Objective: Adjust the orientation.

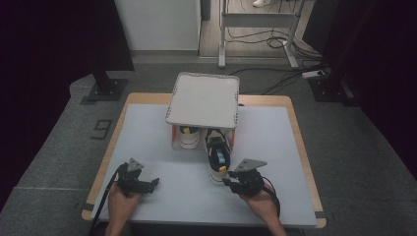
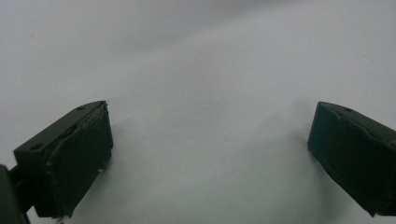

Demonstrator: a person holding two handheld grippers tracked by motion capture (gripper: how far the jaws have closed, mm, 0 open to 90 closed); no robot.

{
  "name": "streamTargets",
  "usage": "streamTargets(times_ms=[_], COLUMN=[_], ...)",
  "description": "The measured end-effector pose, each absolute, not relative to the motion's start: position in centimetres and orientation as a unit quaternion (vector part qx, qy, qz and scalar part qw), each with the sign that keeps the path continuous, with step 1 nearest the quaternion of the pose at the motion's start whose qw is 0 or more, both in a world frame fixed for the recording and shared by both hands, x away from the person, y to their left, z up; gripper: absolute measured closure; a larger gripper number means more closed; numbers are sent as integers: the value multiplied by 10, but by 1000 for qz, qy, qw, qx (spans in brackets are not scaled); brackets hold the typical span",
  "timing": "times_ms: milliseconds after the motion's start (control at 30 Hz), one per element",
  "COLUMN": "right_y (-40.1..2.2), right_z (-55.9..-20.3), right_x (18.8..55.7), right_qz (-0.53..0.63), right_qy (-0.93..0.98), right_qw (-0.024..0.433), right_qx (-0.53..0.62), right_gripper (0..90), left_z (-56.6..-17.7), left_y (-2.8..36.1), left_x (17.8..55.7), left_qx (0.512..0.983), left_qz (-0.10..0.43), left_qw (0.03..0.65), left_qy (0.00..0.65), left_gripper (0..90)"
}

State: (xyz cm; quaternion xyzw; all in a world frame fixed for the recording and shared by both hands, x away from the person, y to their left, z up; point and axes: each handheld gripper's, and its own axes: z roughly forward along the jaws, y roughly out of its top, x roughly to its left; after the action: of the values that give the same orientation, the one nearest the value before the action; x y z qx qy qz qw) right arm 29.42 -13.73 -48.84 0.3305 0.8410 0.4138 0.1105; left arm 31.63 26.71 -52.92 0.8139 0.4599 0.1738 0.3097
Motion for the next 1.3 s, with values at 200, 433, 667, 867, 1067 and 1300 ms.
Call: streamTargets(times_ms=[200, 433, 667, 867, 1067, 1300], right_y=[-125, -118, -111, -110, -105, -102], right_z=[-488, -486, -477, -468, -465, -463], right_x=[297, 304, 310, 319, 323, 327], right_qz=[411, 433, 449, 460, 465, 464], right_qy=[854, 845, 835, 827, 827, 824], right_qw=[113, 109, 122, 123, 122, 133], right_qx=[298, 293, 294, 298, 292, 298], right_gripper=[732, 769, 783, 790, 803, 790], left_z=[-529, -529, -529, -529, -529, -529], left_y=[267, 267, 267, 267, 267, 267], left_x=[316, 316, 316, 316, 316, 316], left_qx=[814, 814, 814, 814, 814, 814], left_qz=[174, 174, 174, 174, 174, 173], left_qw=[310, 310, 310, 310, 310, 310], left_qy=[460, 460, 460, 460, 460, 460], left_gripper=[0, 0, 0, 0, 0, 0])
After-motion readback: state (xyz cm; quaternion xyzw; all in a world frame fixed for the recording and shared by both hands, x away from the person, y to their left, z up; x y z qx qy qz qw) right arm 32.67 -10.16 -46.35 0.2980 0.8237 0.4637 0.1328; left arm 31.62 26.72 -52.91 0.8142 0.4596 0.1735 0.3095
